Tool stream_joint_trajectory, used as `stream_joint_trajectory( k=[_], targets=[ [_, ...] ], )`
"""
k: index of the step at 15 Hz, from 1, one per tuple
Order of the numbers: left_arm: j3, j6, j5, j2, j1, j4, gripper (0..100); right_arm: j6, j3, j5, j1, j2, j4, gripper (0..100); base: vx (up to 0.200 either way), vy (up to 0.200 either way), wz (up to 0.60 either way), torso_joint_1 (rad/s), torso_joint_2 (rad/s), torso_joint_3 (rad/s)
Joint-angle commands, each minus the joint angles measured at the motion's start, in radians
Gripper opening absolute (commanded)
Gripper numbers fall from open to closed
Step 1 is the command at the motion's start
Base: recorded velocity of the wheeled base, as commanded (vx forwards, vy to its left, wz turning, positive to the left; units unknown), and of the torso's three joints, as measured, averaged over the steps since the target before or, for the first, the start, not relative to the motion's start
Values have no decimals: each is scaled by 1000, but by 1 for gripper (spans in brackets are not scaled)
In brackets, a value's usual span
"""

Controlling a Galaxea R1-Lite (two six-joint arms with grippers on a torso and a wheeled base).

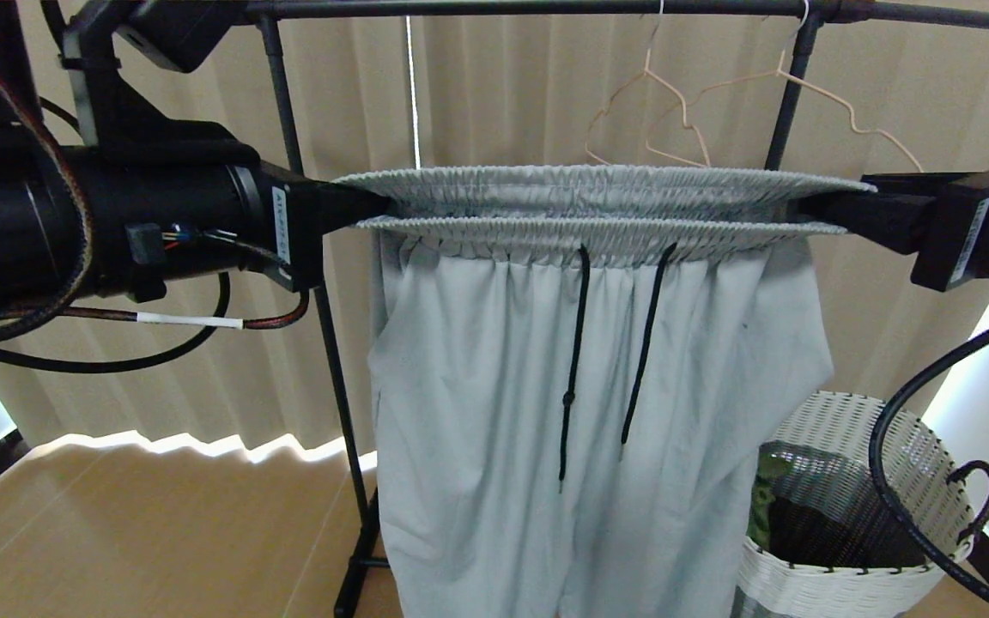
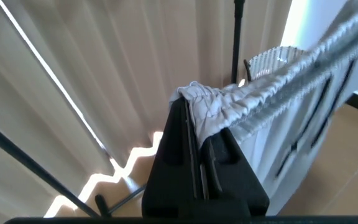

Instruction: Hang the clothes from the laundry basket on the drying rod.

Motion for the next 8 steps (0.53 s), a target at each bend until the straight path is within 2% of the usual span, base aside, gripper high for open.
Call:
stream_joint_trajectory(
  k=[1, 5, 6, 8],
  targets=[
    [16, 4, -1, -3, 5, -2, 0, 1, 35, 2, 0, -2, -11, 100, 0, 0, 0, 0, 0, 0],
    [39, 0, 25, -3, 11, 0, 0, 6, 73, 28, 22, -29, -38, 100, 0, 0, 0, 0, 0, 0],
    [40, -3, 50, 3, 11, 0, 0, 6, 96, 95, 28, -65, -46, 100, 0, 0, 0, 0, 0, 0],
    [42, -3, 83, 8, 11, 0, 0, 6, 121, 180, 28, -102, -46, 100, 0, 0, 0, 0, 0, 0]
  ],
)
